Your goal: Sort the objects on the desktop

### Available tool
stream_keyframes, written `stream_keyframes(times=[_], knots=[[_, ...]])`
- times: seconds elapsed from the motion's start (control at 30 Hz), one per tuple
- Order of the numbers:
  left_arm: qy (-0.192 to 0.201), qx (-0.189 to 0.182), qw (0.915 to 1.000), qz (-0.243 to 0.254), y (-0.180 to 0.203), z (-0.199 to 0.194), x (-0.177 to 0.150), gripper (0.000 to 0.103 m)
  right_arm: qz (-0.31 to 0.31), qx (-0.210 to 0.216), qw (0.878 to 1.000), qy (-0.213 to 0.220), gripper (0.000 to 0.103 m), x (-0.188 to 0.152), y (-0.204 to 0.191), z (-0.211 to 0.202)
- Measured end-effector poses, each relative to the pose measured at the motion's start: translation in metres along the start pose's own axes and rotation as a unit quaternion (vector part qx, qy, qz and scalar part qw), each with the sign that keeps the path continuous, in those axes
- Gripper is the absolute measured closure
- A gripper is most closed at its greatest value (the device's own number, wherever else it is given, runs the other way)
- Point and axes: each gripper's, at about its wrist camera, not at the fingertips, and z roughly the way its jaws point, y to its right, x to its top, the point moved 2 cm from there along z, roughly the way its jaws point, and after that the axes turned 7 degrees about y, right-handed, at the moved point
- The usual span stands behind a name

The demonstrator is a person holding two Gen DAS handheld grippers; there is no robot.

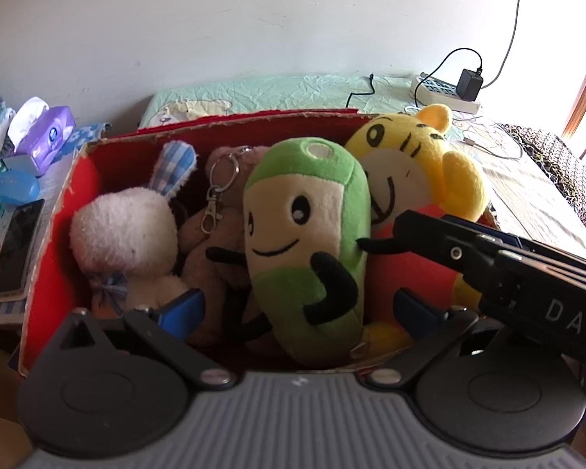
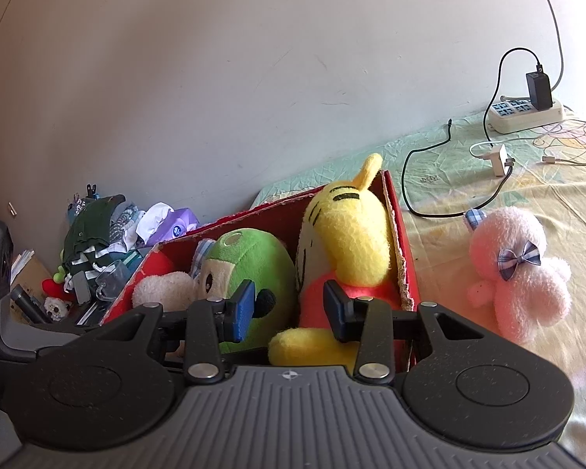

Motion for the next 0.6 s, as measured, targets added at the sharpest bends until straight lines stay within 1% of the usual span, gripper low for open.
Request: stream_keyframes(times=[0.6], knots=[[0.010,0.006,0.9998,-0.015,0.0005,-0.0025,-0.0034,0.001,0.003,0.007,1.000,0.007,0.062,-0.0014,0.0006,-0.0053]])
